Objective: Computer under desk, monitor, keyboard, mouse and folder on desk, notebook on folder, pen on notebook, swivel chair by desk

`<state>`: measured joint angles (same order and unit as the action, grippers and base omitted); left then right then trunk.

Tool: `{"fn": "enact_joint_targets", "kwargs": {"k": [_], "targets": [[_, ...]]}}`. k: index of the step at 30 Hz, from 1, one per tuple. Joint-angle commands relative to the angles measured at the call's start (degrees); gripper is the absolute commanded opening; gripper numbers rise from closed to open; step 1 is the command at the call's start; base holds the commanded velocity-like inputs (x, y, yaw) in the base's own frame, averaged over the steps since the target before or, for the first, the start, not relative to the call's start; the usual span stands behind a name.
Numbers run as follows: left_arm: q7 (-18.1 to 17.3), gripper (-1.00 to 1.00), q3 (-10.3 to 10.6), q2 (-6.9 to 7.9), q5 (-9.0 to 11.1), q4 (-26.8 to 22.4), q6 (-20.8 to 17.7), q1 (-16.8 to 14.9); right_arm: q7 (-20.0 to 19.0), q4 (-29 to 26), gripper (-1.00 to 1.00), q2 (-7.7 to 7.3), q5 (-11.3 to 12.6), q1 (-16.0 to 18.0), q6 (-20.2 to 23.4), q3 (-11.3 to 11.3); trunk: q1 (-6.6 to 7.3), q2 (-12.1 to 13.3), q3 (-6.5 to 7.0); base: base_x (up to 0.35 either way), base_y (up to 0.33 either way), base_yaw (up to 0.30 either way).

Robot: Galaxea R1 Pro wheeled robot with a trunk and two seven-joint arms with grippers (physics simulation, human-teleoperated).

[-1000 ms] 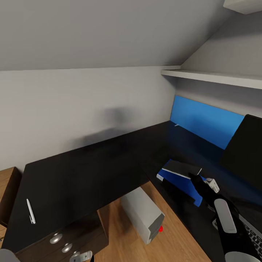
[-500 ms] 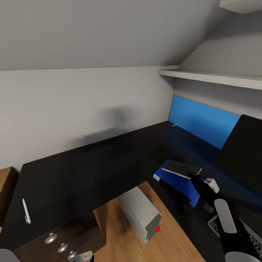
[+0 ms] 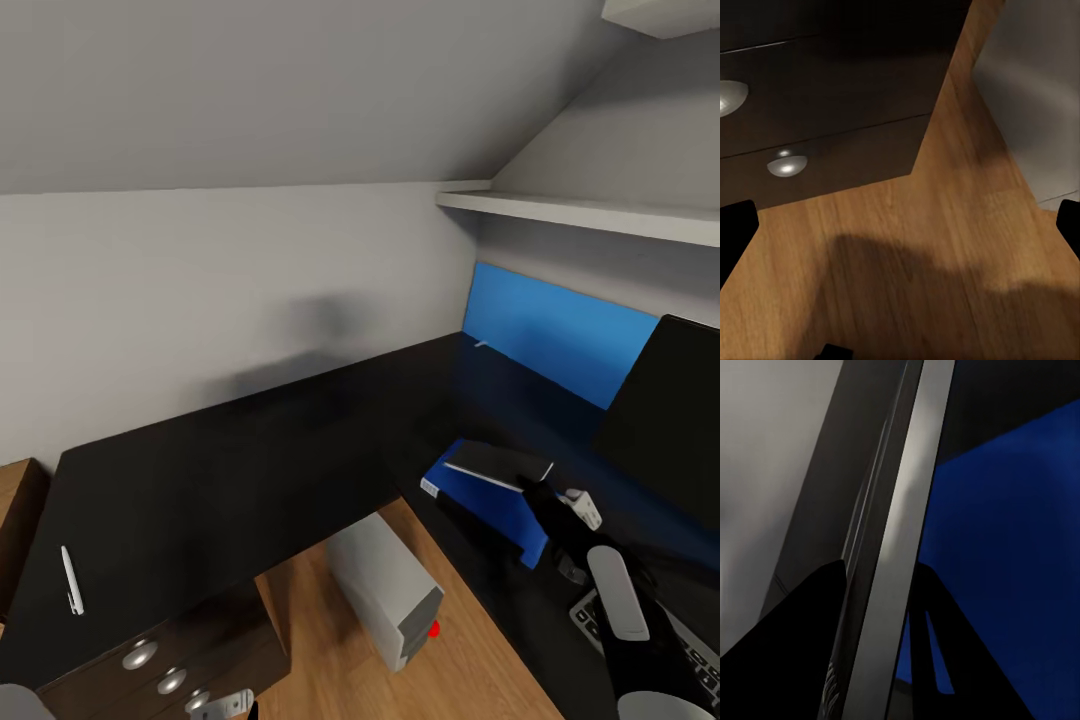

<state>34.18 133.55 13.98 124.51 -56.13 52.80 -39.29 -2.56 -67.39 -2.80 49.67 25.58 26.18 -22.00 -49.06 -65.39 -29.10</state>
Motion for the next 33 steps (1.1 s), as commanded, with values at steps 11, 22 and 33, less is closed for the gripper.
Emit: {"fn": "enact_joint_targets", "kwargs": {"k": [11, 22, 33], "targets": [[0.39, 1.00, 0.13, -0.01, -0.20, -0.12, 0.18, -0.08, -0.17, -0.02, -1.00, -0.01, -0.09, 0.04, 0.36, 2.20, 0.00, -0.04, -0.06, 0.000, 0.000, 0.000], [0.43, 1.00, 0.12, -0.01, -0.16, -0.12, 0.16, -0.08, -0.17, -0.02, -1.00, -0.05, -0.17, 0.05, 0.35, 2.47, 0.00, -0.04, -0.06, 0.000, 0.000, 0.000], [0.42, 1.00, 0.13, -0.01, -0.15, -0.12, 0.19, -0.08, -0.08, -0.06, -1.00, -0.09, -0.19, 0.06, 0.36, 2.48, 0.00, -0.04, -0.06, 0.000, 0.000, 0.000]]}}
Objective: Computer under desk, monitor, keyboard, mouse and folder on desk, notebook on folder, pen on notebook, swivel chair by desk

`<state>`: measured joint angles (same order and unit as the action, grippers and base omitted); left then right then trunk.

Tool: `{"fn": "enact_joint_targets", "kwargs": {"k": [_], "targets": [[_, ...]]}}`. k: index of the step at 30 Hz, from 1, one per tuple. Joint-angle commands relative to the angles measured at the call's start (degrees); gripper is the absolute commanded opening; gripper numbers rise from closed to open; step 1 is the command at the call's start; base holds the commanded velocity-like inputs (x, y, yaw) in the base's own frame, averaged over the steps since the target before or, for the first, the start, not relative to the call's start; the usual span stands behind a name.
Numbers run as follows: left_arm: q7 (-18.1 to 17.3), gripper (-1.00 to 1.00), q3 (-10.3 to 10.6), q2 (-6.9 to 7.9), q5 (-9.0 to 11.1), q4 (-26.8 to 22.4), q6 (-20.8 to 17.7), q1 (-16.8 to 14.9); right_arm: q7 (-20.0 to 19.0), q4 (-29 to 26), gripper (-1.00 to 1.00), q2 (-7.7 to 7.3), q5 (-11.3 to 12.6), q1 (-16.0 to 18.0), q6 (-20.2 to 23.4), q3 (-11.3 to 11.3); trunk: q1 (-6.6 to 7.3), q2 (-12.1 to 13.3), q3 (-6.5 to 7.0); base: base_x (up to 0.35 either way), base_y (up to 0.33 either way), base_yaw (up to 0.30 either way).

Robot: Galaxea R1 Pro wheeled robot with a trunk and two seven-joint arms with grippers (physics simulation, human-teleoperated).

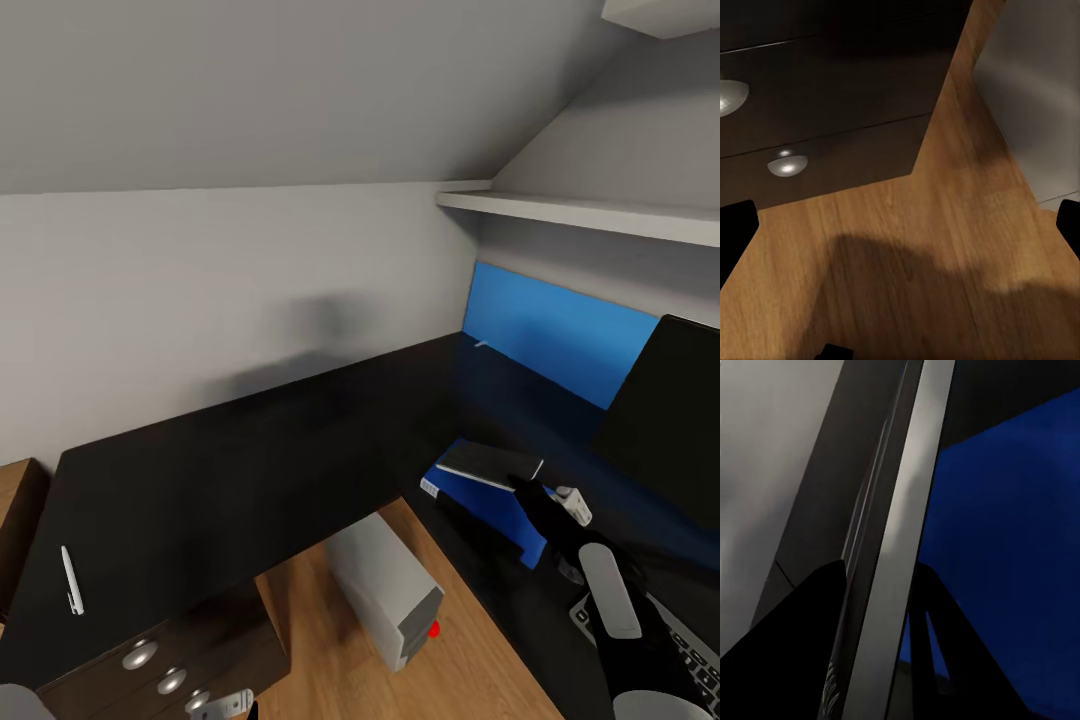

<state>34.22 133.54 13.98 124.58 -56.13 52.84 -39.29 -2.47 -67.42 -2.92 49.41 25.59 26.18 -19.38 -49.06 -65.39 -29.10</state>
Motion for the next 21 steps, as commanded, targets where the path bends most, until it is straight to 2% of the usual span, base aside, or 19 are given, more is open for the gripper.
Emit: {"fn": "enact_joint_targets", "kwargs": {"k": [1, 14, 15, 21], "targets": [[0.39, 1.00, 0.14, -0.01, -0.21, -0.12, 0.15, -0.08, -0.17, -0.02, -1.00, 0.02, 0.07, 0.05, 0.36, -0.14, 0.00, -0.04, -0.06, 0.000, 0.000, 0.000], [0.41, 1.00, 0.14, -0.01, -0.21, -0.12, 0.16, -0.08, -0.13, -0.15, -1.00, 0.02, 0.07, 0.03, 0.36, -0.14, 0.00, -0.04, -0.06, 0.000, 0.000, 0.000], [0.41, 1.00, 0.14, -0.01, -0.21, -0.12, 0.16, -0.08, -0.12, -0.16, 1.00, 0.02, 0.07, 0.02, 0.34, -0.14, 0.00, -0.04, -0.06, 0.000, 0.000, 0.000], [0.41, 1.00, 0.14, -0.01, -0.21, -0.10, 0.16, -0.08, -0.11, -0.16, 1.00, 0.02, 0.07, 0.02, 0.29, -0.14, 0.00, -0.04, -0.06, 0.000, 0.000, 0.000]]}}
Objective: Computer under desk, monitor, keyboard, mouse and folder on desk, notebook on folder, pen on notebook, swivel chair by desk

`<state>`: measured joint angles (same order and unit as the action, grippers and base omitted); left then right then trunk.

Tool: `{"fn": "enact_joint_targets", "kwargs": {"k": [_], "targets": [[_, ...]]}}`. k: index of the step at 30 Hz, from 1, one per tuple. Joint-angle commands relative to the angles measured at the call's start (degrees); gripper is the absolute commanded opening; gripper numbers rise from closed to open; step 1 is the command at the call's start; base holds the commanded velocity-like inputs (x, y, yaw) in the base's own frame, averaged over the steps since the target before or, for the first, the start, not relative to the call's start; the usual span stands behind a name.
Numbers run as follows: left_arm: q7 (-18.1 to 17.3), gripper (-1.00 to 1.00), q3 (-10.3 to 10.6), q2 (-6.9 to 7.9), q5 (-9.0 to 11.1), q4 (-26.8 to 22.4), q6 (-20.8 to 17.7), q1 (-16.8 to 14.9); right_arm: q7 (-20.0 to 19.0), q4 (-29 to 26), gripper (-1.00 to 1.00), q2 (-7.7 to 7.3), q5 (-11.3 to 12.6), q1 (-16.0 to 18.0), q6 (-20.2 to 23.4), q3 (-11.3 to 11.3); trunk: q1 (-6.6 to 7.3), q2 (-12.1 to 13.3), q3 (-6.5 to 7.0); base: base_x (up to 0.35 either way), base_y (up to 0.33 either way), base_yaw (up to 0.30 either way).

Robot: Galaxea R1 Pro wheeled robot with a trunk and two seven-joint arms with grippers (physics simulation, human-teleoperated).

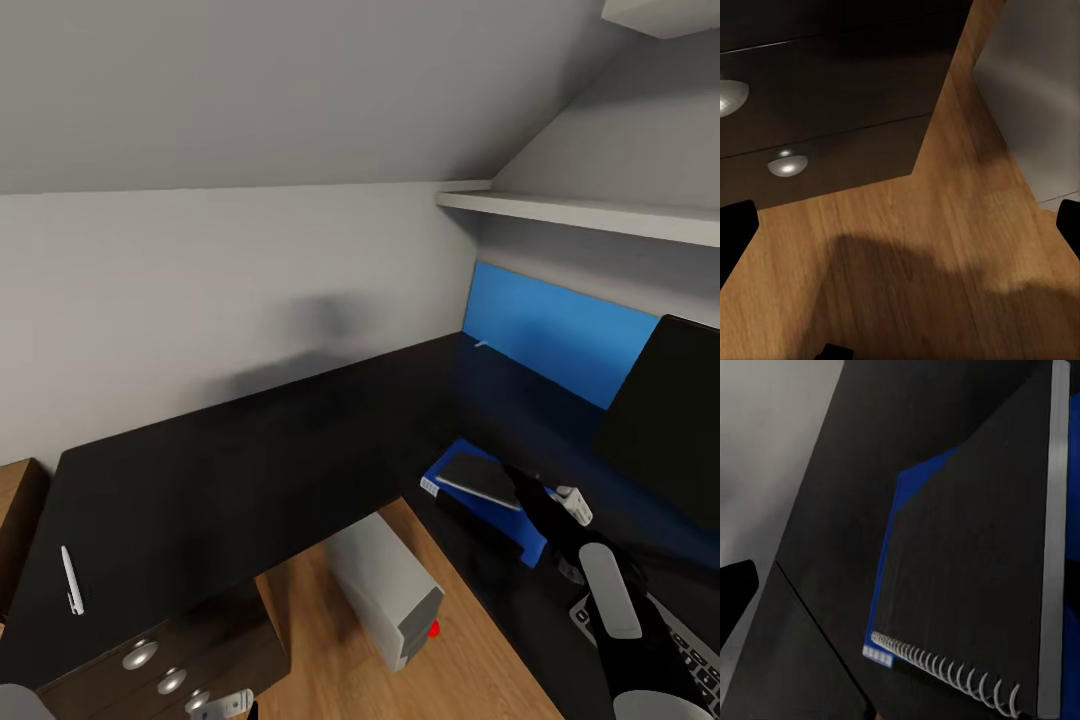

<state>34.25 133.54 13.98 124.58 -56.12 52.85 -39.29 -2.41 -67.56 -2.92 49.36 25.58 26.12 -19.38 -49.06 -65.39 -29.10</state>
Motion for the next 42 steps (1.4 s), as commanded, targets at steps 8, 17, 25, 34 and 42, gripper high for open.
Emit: {"fn": "enact_joint_targets", "kwargs": {"k": [8, 17, 25, 34, 42], "targets": [[0.38, 1.00, 0.09, 0.01, -0.21, -0.12, 0.15, -0.08, -0.22, -0.02, 1.00, -0.05, 0.12, 0.05, 0.37, -0.21, 0.00, -0.04, -0.06, 0.000, 0.000, 0.000], [0.38, 1.00, 0.11, 0.00, -0.21, -0.10, 0.15, -0.08, -0.24, -0.02, 1.00, -0.07, 0.12, 0.06, 0.35, -0.22, 0.00, -0.04, -0.06, -0.071, -0.080, 0.000], [0.38, 1.00, 0.12, -0.01, -0.21, -0.10, 0.15, -0.08, -0.23, -0.02, 1.00, -0.07, 0.12, 0.05, 0.34, -0.22, 0.00, -0.04, -0.06, -0.048, -0.054, 0.000], [0.38, 1.00, 0.11, 0.00, -0.21, -0.10, 0.15, -0.08, -0.26, -0.02, 1.00, -0.07, 0.12, 0.05, 0.34, -0.22, 0.00, -0.04, -0.06, -0.005, -0.005, 0.000], [0.38, 1.00, 0.12, 0.01, -0.21, -0.06, 0.14, -0.08, -0.16, -0.23, 1.00, -0.07, 0.01, 0.06, 0.29, -0.19, 0.00, -0.04, -0.06, 0.000, 0.000, 0.000]]}}
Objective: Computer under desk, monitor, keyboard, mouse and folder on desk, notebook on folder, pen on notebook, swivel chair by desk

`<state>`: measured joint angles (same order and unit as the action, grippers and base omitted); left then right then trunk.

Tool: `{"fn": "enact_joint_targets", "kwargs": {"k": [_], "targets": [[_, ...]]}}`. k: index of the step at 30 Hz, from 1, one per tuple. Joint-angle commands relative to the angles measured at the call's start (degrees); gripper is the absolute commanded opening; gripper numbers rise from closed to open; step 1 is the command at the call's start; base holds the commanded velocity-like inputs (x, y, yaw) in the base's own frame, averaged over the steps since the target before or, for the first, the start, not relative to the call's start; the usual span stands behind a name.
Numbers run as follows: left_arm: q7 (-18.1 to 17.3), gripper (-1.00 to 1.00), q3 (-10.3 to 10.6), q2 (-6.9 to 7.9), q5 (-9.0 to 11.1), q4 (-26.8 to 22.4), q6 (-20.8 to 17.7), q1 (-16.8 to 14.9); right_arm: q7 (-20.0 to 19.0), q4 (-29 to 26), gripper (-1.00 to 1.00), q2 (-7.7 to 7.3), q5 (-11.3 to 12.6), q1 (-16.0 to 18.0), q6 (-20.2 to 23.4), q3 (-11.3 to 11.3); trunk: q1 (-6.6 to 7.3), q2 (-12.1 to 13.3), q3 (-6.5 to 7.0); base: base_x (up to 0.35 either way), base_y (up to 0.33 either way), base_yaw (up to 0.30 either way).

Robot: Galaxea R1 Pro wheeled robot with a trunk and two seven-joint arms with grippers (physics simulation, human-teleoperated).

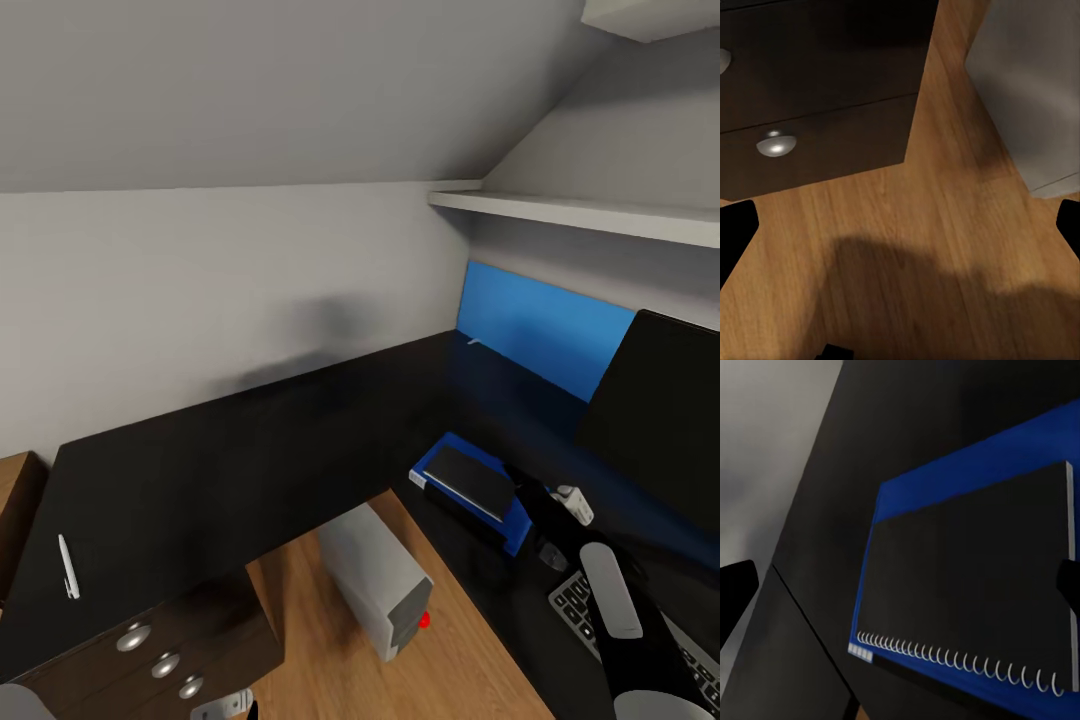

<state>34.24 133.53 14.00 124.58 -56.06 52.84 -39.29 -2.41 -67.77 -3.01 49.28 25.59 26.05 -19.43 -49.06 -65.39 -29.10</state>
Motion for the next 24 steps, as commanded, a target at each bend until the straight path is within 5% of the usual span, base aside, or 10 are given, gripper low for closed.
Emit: {"fn": "enact_joint_targets", "kwargs": {"k": [1, 9, 20, 24], "targets": [[0.38, 1.00, 0.14, -0.01, -0.21, -0.11, 0.16, -0.08, -0.09, -0.14, 1.00, 0.02, 0.01, 0.03, 0.36, -0.09, 0.00, -0.04, -0.06, 0.000, 0.000, 0.000], [0.38, 1.00, 0.15, -0.02, -0.21, -0.11, 0.15, -0.08, 2.68, -4.47, 1.00, 0.31, -4.76, 0.02, 0.78, 1.44, 0.00, -0.04, -0.06, 0.000, 0.000, 0.000], [0.38, 1.00, 0.15, -0.02, -0.21, -0.11, 0.10, -0.08, 13.82, -12.60, 1.00, 1.63, -17.33, -0.01, 3.91, 14.25, 0.00, -0.04, -0.06, 0.000, 0.000, 0.000], [0.38, 1.00, 0.15, -0.02, -0.21, -0.11, 0.11, -0.08, 15.64, -13.43, 1.00, 1.72, -18.51, -0.01, 4.31, 17.40, 0.00, -0.04, -0.06, 0.000, 0.000, 0.000]]}}
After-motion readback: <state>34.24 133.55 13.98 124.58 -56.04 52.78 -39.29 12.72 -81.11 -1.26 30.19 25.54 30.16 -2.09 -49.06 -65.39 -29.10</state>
